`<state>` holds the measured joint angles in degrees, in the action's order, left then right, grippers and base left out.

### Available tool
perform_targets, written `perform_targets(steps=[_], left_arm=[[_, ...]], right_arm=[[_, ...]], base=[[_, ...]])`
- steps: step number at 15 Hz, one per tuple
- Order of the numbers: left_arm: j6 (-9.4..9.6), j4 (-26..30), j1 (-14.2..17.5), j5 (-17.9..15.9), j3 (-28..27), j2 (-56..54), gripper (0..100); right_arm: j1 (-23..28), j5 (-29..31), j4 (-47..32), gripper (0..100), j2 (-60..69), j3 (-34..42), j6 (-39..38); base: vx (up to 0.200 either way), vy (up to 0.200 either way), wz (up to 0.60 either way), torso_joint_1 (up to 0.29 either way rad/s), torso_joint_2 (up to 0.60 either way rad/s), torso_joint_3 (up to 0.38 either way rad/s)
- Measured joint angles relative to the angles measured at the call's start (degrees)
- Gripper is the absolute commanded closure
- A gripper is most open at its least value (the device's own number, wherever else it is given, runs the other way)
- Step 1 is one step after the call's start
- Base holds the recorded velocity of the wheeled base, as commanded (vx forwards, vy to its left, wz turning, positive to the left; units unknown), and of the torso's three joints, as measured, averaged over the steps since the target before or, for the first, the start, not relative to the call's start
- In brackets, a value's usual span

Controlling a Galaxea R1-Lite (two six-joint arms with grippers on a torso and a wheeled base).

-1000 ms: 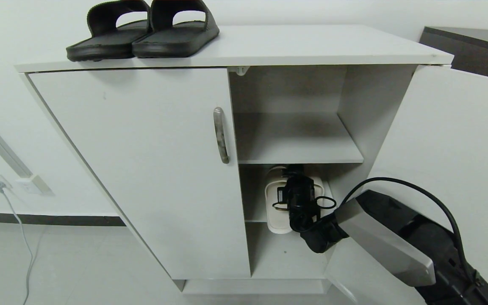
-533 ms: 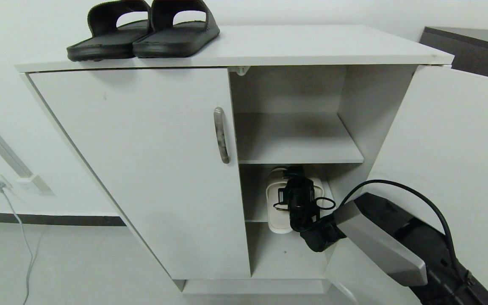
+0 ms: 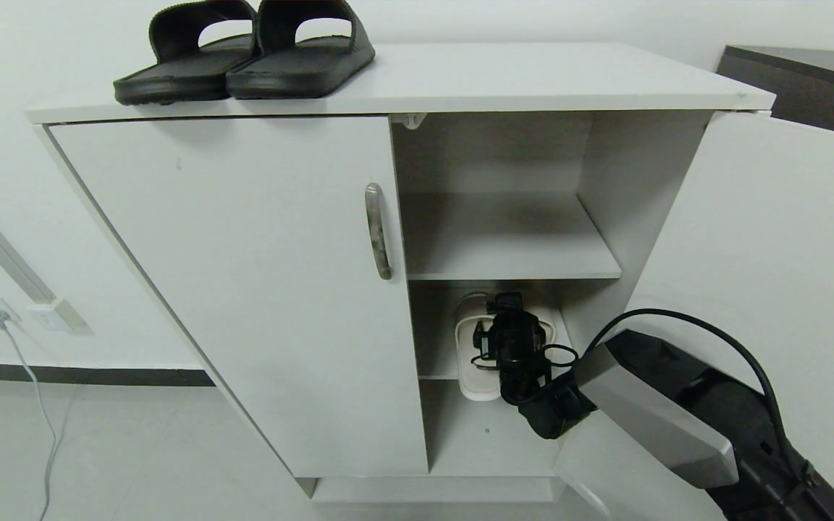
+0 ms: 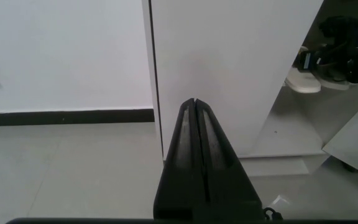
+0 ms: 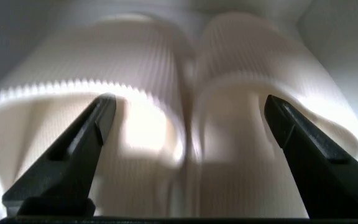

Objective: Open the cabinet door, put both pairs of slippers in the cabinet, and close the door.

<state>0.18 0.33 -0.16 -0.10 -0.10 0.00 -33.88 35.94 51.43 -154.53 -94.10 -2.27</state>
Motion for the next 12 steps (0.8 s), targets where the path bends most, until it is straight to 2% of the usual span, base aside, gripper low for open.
perform_targets(steps=[9,12], left_arm=[[0.04,0.0,0.0,-0.1,0.0,0.0,100],[0.0,0.0,0.0,-0.1,0.0,0.0,100]], right_arm=[[-3.6,0.3,12.0,0,13.5,24.1,0.0],[-7.0,1.0,14.7,0,20.2,36.6,-0.1]], base=[[0.0,0.0,0.0,0.0,0.0,0.0],[0.0,0.0,0.0,0.0,0.0,0.0]])
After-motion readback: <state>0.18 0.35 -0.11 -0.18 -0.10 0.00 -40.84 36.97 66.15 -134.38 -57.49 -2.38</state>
